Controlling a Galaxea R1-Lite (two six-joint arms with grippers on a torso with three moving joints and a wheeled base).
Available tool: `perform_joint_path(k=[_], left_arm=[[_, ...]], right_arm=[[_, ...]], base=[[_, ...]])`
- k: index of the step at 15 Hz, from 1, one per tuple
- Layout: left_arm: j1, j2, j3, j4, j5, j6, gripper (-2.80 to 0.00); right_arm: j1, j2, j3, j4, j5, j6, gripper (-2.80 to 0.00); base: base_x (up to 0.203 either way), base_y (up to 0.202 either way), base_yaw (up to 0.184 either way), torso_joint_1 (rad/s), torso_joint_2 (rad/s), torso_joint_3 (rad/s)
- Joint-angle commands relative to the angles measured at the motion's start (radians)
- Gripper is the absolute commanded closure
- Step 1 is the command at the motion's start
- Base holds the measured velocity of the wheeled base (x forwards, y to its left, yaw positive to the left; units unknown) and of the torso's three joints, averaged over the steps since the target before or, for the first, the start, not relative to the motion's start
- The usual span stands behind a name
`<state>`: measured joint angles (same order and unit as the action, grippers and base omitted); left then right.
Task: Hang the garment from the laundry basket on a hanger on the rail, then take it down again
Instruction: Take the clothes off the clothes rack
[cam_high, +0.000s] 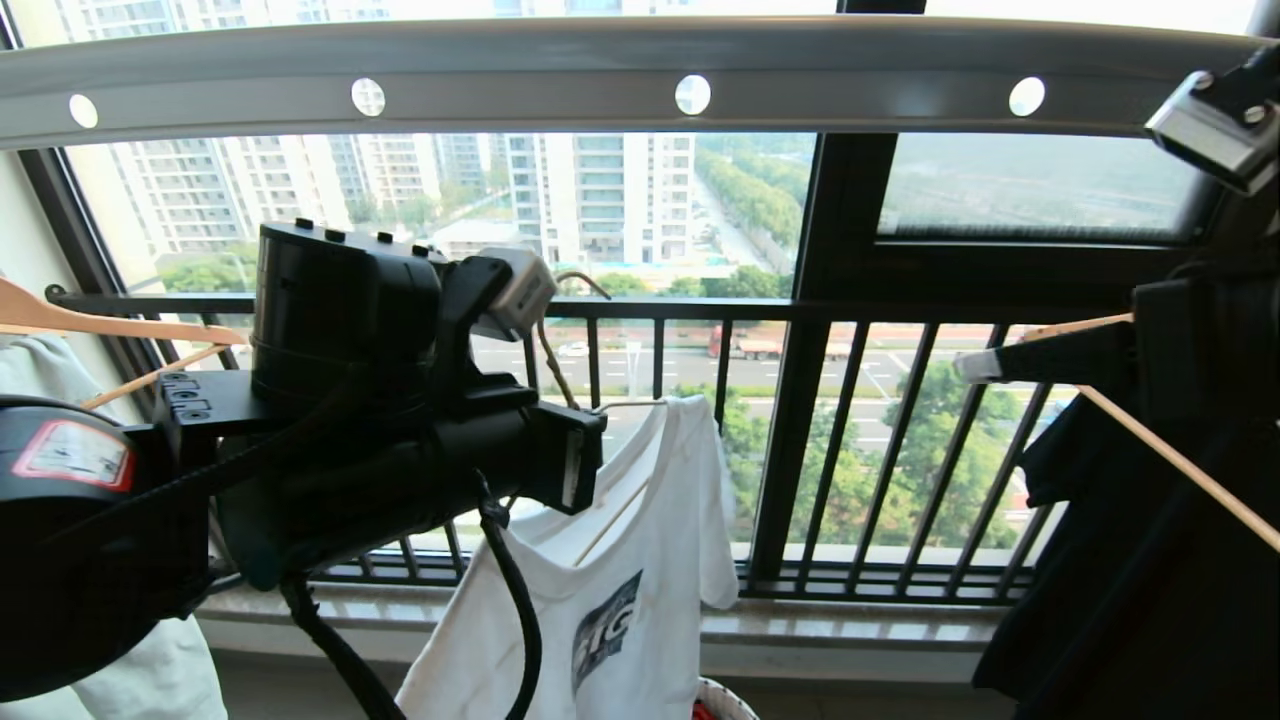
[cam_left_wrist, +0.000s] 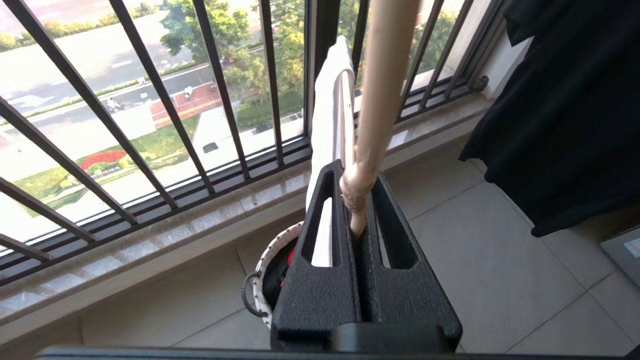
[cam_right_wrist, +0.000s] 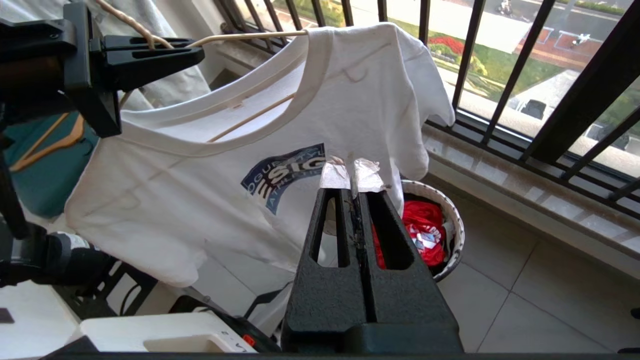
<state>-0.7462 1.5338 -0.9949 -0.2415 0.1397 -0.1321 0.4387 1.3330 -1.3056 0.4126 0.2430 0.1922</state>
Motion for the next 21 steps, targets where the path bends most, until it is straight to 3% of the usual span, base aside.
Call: perform_joint_path(k=[1, 6, 9, 11, 15, 18, 19, 21], left_arm=[[0.001, 0.041, -0.001, -0.001, 0.001, -0.002, 0.00], [0.001, 0.102, -0.001, -0.013, 0.001, -0.016, 0.00], [0.001, 0.161, 0.013, -0.138, 0.001, -0.039, 0.00], [0.001, 0.171, 0.014, -0.145, -0.002, -0.041, 0.00], [0.004, 0.204, 0.010, -0.149, 0.004, -0.065, 0.00], [0.004, 0.244, 0.012, -0.212, 0.018, -0.070, 0.00], [0.003, 0.249, 0.013, -0.235, 0.032, -0.069, 0.00], [0.002, 0.249, 0.012, -0.239, 0.046, -0.069, 0.00]], right_arm=[[0.004, 0.063, 0.133, -0.232, 0.000, 0.045, 0.00], [0.005, 0.216, 0.205, -0.416, -0.010, 0.060, 0.00], [0.006, 0.329, 0.206, -0.485, -0.022, 0.062, 0.00], [0.010, 0.345, 0.223, -0.498, -0.031, 0.065, 0.00], [0.040, 0.384, 0.221, -0.503, -0.108, 0.067, 0.00], [0.057, 0.433, 0.232, -0.565, -0.150, 0.067, 0.00], [0.067, 0.443, 0.235, -0.582, -0.161, 0.068, -2.80], [0.083, 0.459, 0.235, -0.594, -0.172, 0.072, -2.80]], base=[[0.000, 0.000, 0.000, 0.000, 0.00, 0.000], [0.000, 0.000, 0.000, 0.000, 0.00, 0.000], [0.000, 0.000, 0.000, 0.000, 0.00, 0.000], [0.000, 0.000, 0.000, 0.000, 0.00, 0.000], [0.000, 0.000, 0.000, 0.000, 0.00, 0.000], [0.000, 0.000, 0.000, 0.000, 0.00, 0.000], [0.000, 0.000, 0.000, 0.000, 0.00, 0.000], [0.000, 0.000, 0.000, 0.000, 0.00, 0.000]])
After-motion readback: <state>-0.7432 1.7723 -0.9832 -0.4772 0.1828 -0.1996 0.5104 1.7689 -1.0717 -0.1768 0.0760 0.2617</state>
